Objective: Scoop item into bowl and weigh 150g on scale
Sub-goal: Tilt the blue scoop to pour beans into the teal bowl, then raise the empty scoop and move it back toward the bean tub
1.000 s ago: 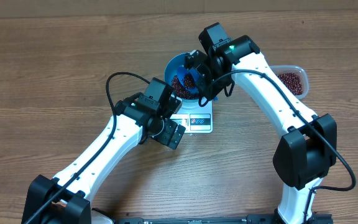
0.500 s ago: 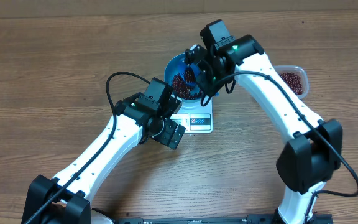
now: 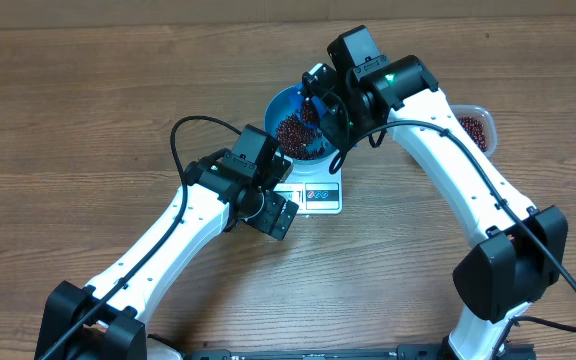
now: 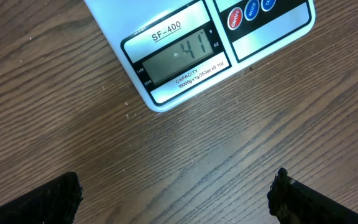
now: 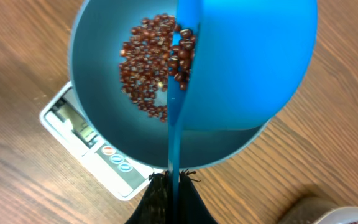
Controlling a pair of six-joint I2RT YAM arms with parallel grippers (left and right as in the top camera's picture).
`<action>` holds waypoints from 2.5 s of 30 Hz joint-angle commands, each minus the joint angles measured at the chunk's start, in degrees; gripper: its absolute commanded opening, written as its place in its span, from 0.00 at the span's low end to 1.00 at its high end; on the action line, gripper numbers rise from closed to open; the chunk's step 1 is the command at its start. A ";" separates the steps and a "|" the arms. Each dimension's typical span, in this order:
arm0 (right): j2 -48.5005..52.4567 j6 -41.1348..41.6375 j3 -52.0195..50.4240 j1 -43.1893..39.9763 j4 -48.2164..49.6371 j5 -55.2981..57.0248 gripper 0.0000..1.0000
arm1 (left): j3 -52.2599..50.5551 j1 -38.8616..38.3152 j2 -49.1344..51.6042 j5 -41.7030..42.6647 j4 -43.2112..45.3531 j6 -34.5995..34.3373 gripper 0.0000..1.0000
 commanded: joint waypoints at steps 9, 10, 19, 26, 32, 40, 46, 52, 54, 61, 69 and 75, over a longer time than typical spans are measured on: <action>-1.64 1.36 1.90 7.63 0.28 19.63 0.04 | 0.20 0.26 -1.05 -0.20 0.07 1.09 1.00; -1.64 1.51 1.90 8.20 0.28 21.42 0.04 | 0.20 0.26 -1.05 -0.22 0.07 1.09 1.00; -1.64 1.53 1.90 10.99 0.55 27.54 0.04 | 0.20 0.26 -1.05 -0.22 0.07 1.09 1.00; -1.64 2.45 1.90 11.69 0.76 30.84 0.04 | 0.20 0.26 -1.05 -0.22 0.09 1.09 1.00; -1.64 4.20 1.90 10.78 1.73 25.51 0.04 | 0.20 0.26 -1.05 -0.20 0.07 1.09 1.00; -2.16 7.74 4.81 3.74 1.81 9.31 0.04 | 0.20 0.26 -1.05 -0.20 0.07 1.09 1.00; -2.16 10.32 8.74 -3.69 0.24 -4.42 0.04 | 0.20 0.26 -1.05 -0.22 0.09 1.09 1.00; -2.16 10.60 8.90 -13.46 -0.15 -23.69 0.04 | 0.20 0.26 -1.05 -0.20 0.07 1.09 1.00; -2.10 10.51 8.79 -15.52 0.09 -24.06 0.04 | 0.20 0.26 -1.05 -0.22 0.07 1.09 0.99; -1.16 10.56 3.96 -17.35 6.49 -23.93 0.04 | 0.20 0.26 -1.05 -0.22 0.07 1.09 1.00; 4.50 10.56 2.43 -17.25 16.04 -27.02 0.04 | 0.20 0.26 -1.05 -0.22 0.07 1.09 1.00; 9.14 10.54 2.43 -17.18 17.29 -30.88 0.04 | 0.20 0.26 -1.05 -0.20 0.07 1.09 1.00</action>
